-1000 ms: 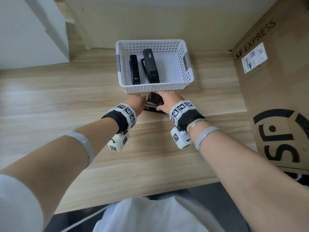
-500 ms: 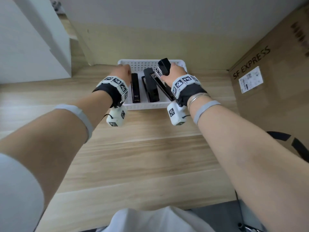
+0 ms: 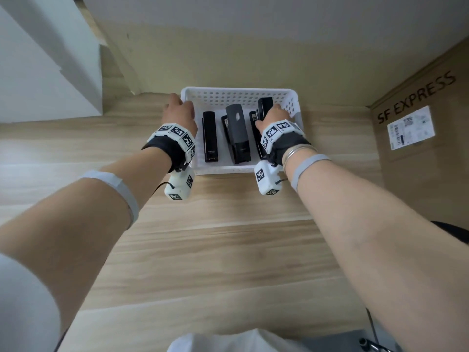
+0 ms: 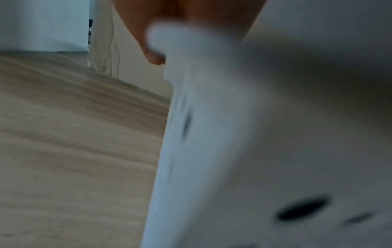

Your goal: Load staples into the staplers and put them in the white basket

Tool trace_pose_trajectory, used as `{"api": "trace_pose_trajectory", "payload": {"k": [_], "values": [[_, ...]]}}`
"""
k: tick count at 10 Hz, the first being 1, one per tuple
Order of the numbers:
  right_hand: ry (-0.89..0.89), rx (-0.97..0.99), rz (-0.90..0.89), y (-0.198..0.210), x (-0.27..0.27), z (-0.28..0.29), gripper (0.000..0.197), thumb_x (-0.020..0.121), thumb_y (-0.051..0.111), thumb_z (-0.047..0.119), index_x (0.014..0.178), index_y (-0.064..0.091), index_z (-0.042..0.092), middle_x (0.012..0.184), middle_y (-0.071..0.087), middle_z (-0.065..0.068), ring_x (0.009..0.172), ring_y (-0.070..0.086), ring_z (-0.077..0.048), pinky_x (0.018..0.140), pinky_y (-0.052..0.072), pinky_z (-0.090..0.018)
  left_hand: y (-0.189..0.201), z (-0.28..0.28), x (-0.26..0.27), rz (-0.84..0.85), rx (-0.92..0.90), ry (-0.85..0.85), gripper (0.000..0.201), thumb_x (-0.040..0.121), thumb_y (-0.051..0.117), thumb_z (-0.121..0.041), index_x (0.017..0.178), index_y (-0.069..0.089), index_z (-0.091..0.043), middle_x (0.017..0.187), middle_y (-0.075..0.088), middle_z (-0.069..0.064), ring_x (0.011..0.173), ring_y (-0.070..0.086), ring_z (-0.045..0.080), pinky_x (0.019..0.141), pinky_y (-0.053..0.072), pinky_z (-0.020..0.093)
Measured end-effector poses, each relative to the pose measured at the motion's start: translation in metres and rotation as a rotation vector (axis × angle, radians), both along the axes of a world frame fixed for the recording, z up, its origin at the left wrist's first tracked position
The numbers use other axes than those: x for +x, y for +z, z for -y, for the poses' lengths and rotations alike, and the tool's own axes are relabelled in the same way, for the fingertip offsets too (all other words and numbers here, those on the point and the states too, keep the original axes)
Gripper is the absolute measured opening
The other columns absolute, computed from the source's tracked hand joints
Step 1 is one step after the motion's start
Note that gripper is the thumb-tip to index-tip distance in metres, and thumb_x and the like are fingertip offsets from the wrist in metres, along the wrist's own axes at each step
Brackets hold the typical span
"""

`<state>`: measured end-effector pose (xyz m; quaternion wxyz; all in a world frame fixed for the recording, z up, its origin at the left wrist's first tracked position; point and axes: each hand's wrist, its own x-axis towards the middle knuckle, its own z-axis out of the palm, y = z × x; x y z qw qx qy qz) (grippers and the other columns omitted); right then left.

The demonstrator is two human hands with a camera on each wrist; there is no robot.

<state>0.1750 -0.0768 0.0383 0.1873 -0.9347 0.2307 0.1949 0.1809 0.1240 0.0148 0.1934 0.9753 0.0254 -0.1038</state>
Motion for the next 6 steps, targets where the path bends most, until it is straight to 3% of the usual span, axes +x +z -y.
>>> {"api": "trace_pose_trajectory", "payload": {"k": [3, 4, 5, 6], "values": [[-0.027, -0.011, 0.014, -0.016, -0.004, -0.002, 0.044, 0.091, 0.056, 0.018, 0.128, 0.038, 0.001, 0.115, 0.063, -0.016, 0.105, 0.062, -0.031, 0.07, 0.042, -0.03, -0.006, 0.002, -0.003, 0.085, -0.063, 0.023, 0.025, 0.08, 0.038, 0.01, 0.094, 0.058, 0.005, 0.119, 0.046, 0.022, 0.105, 0.048, 0.035, 0.083, 0.044, 0.036], [-0.019, 0.007, -0.006, -0.009, -0.01, -0.002, 0.053, 0.091, 0.057, 0.027, 0.133, 0.034, 0.004, 0.116, 0.063, -0.015, 0.105, 0.062, -0.031, 0.07, 0.042, -0.03, 0.0, 0.003, -0.007, 0.068, -0.057, 0.029, 0.026, 0.08, 0.038, 0.01, 0.097, 0.058, 0.004, 0.12, 0.045, 0.021, 0.109, 0.045, 0.035, 0.086, 0.042, 0.037], [-0.064, 0.028, 0.016, -0.003, -0.016, -0.002, 0.063, 0.09, 0.053, 0.041, 0.138, 0.03, 0.008, 0.121, 0.06, -0.013, 0.109, 0.061, -0.032, 0.074, 0.045, -0.034, 0.011, 0.005, -0.015, 0.139, -0.04, 0.0, 0.027, 0.079, 0.04, 0.009, 0.098, 0.057, 0.001, 0.12, 0.045, 0.019, 0.11, 0.042, 0.035, 0.087, 0.042, 0.038], [-0.058, 0.049, 0.152, 0.016, -0.02, 0.0, 0.053, 0.094, 0.047, 0.036, 0.138, 0.036, 0.008, 0.128, 0.056, -0.014, 0.118, 0.055, -0.033, 0.09, 0.046, -0.038, 0.023, 0.014, -0.029, 0.173, -0.037, -0.08, 0.024, 0.082, 0.04, 0.005, 0.098, 0.058, 0.001, 0.121, 0.047, 0.02, 0.111, 0.043, 0.036, 0.09, 0.043, 0.04]]}}
